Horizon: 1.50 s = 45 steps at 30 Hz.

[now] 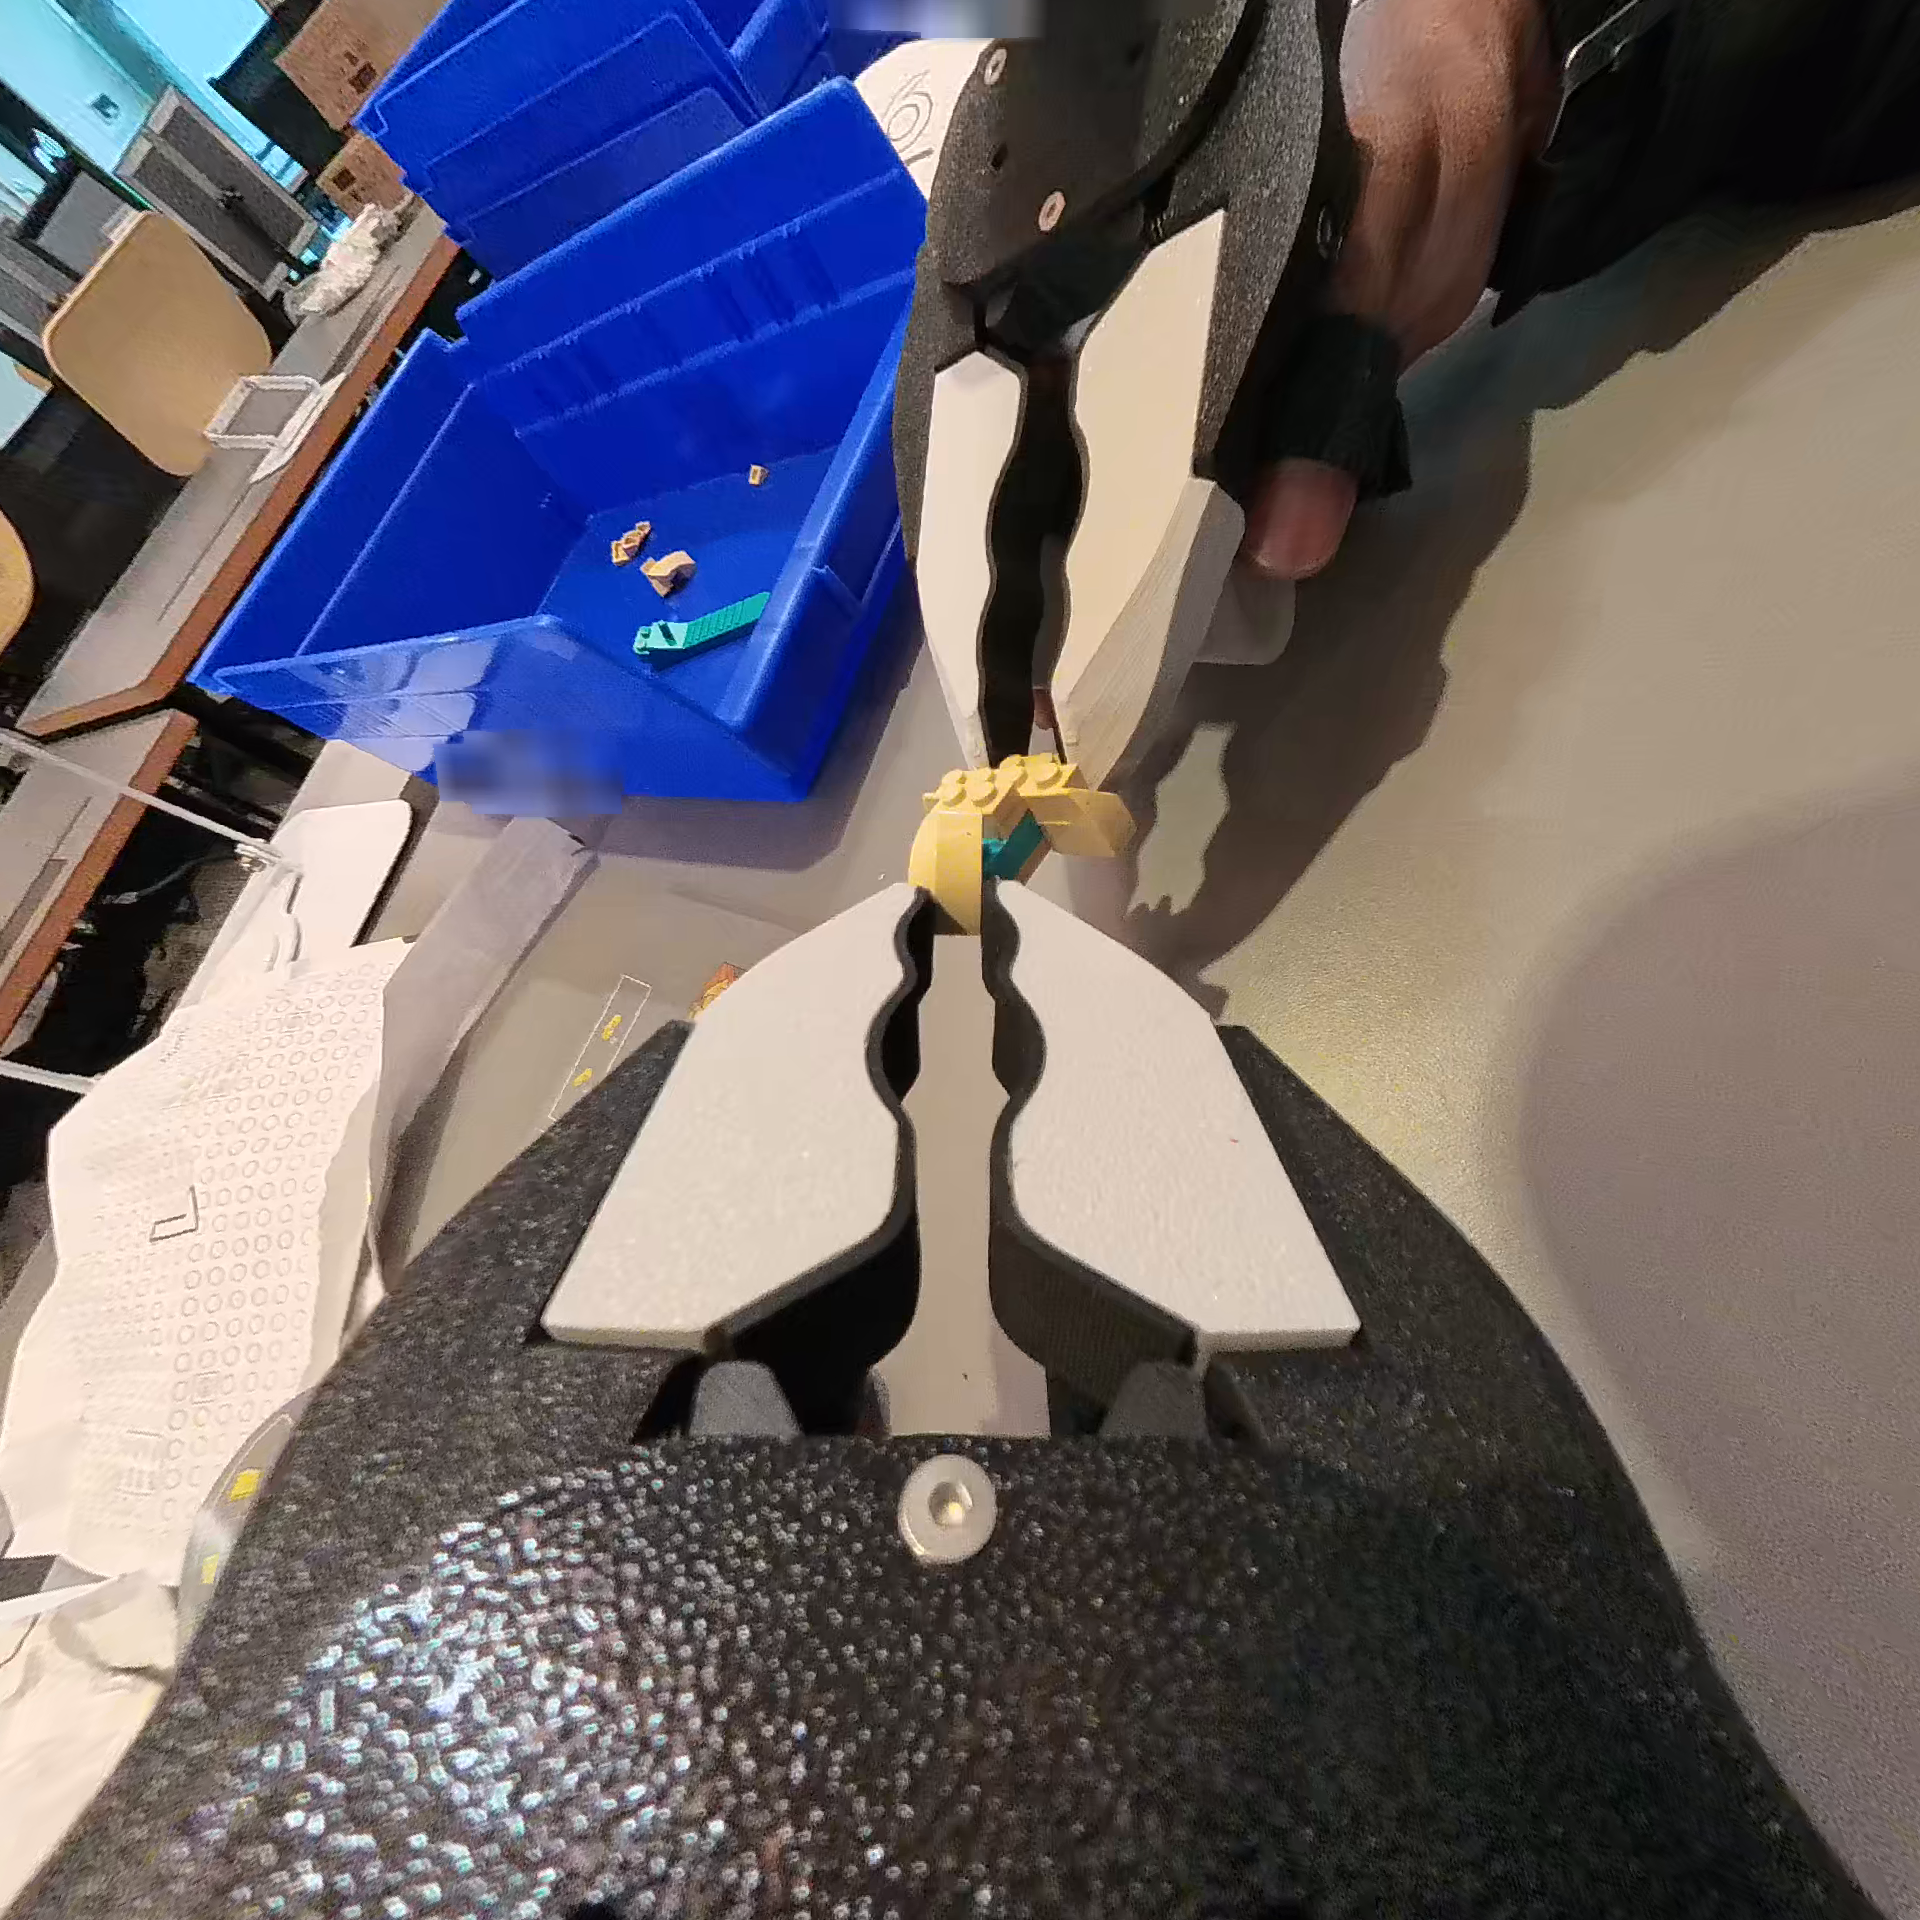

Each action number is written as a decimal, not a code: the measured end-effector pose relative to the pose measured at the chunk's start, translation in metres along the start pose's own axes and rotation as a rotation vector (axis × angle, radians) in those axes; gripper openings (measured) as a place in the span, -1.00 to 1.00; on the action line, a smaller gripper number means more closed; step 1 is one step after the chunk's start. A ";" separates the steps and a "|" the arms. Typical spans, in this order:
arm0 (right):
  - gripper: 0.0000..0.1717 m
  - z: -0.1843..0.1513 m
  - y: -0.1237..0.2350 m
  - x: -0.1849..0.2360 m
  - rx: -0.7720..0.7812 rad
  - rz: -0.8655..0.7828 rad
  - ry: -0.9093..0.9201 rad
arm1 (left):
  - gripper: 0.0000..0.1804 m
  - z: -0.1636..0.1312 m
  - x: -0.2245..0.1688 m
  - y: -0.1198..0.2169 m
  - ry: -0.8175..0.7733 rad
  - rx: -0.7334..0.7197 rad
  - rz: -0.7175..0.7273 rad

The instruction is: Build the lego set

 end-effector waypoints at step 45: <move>-0.81 -0.003 -0.004 0.006 0.050 0.043 0.033 | -0.91 0.000 0.000 0.004 0.051 -0.109 -0.181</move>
Point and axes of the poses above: each gripper's, where its closed fingertips meet, y back along the fingers, z out of its top, x = y × z across the jaws, the point moved 7 cm from there along y, back along the fingers, and after that the axes turned 11 degrees about z, right-handed, at the moved point
